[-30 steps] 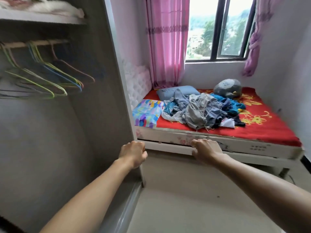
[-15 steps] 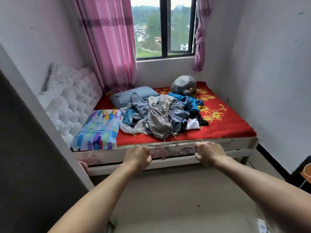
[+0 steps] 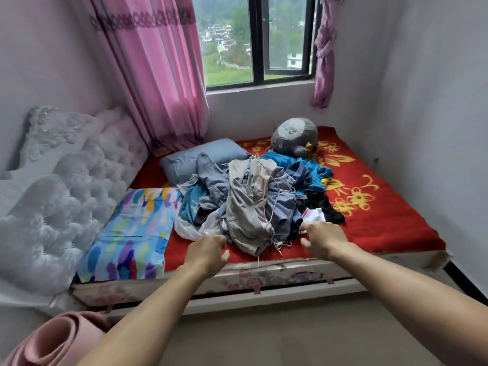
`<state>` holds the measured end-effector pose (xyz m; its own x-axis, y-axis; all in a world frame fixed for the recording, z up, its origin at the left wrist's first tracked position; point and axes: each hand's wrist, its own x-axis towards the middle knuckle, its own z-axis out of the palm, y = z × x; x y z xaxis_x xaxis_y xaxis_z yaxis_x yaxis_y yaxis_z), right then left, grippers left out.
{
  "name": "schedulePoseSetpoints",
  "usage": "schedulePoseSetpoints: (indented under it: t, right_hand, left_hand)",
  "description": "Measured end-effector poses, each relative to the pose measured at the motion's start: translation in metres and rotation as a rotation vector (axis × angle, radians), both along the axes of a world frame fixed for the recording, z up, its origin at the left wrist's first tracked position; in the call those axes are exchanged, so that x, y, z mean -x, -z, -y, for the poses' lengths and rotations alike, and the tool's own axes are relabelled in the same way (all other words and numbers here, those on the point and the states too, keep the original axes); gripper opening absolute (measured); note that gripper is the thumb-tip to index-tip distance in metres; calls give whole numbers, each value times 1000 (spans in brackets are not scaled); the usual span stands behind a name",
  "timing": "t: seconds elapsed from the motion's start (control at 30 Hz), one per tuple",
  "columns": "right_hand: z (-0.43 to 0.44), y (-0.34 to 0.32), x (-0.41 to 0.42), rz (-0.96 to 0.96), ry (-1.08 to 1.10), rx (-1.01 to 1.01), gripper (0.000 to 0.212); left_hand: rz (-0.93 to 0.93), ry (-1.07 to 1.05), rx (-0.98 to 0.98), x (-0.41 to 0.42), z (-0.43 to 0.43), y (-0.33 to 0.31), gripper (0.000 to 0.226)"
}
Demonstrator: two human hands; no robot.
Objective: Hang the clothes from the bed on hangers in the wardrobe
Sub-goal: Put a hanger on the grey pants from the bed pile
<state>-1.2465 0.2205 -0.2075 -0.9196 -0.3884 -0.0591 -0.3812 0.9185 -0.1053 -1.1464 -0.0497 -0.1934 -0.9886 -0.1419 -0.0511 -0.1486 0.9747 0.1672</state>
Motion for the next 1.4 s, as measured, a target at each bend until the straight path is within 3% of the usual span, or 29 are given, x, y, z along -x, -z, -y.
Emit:
schedulePoseSetpoints:
  t: [0.57,0.8,1.07,1.3,1.4]
  right_hand:
    - [90,95,309,147,32,-87,31]
    - [116,152,406,271,-33,-107,34]
    - [168,263,502,429,-158,-119,27]
    - [205,353,541,530,151,52,46]
    - [209,384,547,530,274,172,32]
  left_hand:
    - [229,-2,-107,328,92,111,19]
    - [301,-39,-119,402,104,159,20]
    - [483,-280,-244,450,106,249,18]
    - [541,-482,-379,487,98,332,38]
    - [485,-635,-553,511,95,371,55]
